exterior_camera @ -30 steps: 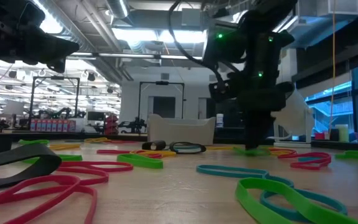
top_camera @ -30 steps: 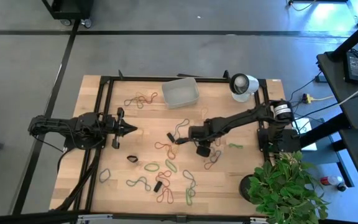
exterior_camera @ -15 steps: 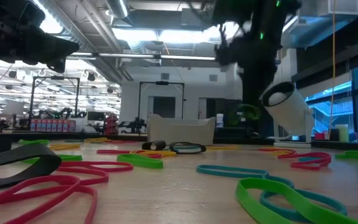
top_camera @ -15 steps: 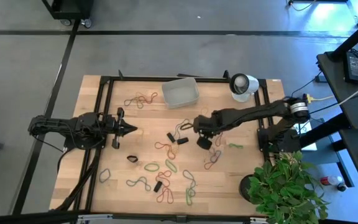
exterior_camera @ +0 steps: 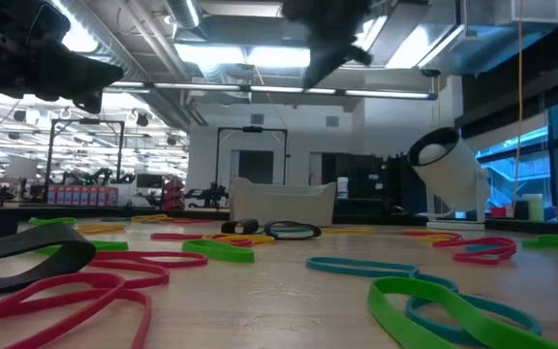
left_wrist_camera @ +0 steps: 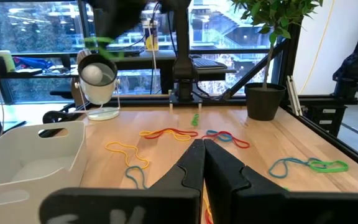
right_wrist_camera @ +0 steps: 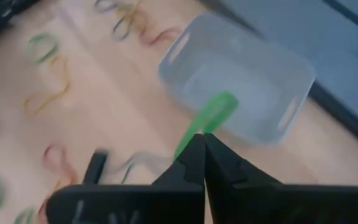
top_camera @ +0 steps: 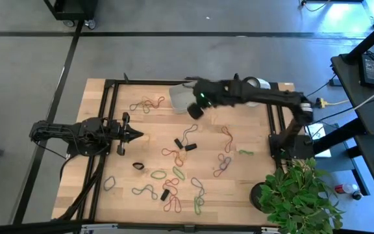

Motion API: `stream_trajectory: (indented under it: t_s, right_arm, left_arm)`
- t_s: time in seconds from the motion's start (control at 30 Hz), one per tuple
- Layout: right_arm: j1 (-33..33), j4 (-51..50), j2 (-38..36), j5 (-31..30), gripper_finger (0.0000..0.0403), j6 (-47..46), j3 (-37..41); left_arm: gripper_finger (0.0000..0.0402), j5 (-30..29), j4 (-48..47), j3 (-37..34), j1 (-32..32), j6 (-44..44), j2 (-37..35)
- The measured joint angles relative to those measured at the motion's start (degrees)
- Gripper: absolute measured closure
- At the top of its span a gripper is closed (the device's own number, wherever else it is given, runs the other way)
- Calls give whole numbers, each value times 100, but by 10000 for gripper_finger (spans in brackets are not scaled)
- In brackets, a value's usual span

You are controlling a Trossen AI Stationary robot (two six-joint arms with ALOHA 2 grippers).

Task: Pick and place rubber bands into bin
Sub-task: Put the green rubber band into the gray bin, then put the yellow rubber band into the gray bin

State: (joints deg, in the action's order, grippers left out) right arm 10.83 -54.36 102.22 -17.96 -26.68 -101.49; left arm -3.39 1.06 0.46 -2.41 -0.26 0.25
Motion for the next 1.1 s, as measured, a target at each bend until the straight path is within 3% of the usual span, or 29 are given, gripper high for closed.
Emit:
stream_trajectory:
  t_s: [0.27,0.53,0.83,1.1]
  right_arm:
    - [779,76,1708,394,403,170,-1251]
    - [1082,57,3074,451,397,142,-1911]
    - [1082,-144,3222,463,309,-19,-1996]
    - [1091,-705,2788,473,248,-26,-1996]
  left_arm:
    - [398,-1,0,1,-1,-1,0]
    - [398,-1,0,1,1,-1,0]
    - [398,-4,0,-1,-1,14,0]
    - [398,-17,48,1,-1,1028,0]
